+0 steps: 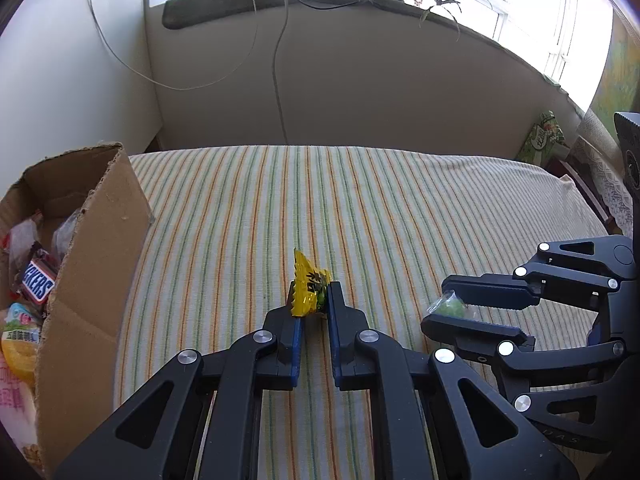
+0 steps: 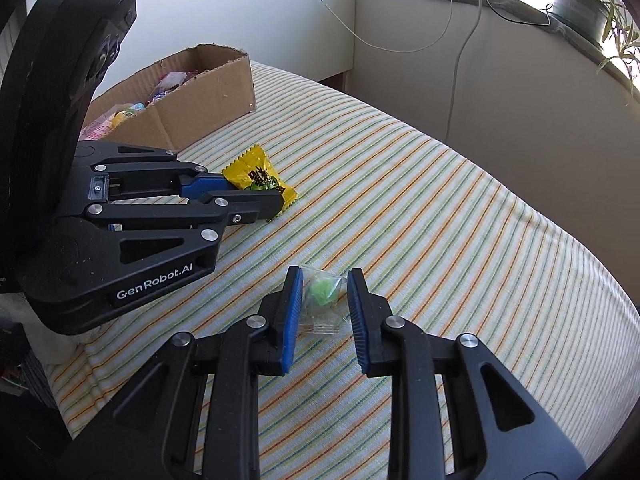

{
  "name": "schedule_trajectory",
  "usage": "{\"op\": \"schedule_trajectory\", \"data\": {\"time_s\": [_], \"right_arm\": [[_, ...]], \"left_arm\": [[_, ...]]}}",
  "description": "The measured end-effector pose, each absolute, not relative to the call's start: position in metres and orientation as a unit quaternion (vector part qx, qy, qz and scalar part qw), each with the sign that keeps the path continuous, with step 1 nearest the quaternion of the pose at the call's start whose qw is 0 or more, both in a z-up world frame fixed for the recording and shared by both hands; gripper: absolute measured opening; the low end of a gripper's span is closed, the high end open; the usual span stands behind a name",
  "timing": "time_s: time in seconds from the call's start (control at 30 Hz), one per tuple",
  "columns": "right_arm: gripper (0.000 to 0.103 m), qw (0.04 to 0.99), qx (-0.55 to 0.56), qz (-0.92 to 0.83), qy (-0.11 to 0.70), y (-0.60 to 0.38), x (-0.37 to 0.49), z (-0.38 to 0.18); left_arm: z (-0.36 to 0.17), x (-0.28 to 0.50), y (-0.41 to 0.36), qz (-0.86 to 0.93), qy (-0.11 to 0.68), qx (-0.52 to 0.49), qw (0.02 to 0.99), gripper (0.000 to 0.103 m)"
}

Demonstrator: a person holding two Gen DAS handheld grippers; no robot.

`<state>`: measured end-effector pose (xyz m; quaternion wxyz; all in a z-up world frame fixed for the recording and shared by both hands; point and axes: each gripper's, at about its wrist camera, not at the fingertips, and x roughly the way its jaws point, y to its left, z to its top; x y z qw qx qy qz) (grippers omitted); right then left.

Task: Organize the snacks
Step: 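Grasp the yellow wrapped candy with left gripper while right grasps the small green candy, then carry the yellow candy with left gripper into the box while right carries green candy, release both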

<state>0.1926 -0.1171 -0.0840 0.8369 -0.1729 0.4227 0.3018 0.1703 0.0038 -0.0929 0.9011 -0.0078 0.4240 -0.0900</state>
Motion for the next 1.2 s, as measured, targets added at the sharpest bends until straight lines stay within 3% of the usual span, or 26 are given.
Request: {"op": "schedule_trajectory", "data": {"time_s": [0.6, 1.2], "right_arm": [[0.024, 0.851, -0.158, 0.307, 0.395, -0.116, 0.163, -0.048], [0.024, 0.846, -0.172, 0.358, 0.356, -0.045, 0.120, -0.014]], "left_arm": [[-0.042, 0.106, 0.024, -0.077, 0.365, -0.028, 0.927, 0.010], [-0.007, 0.035, 0.084, -0.013, 0.312, -0.043, 0.949, 0.010]]}}
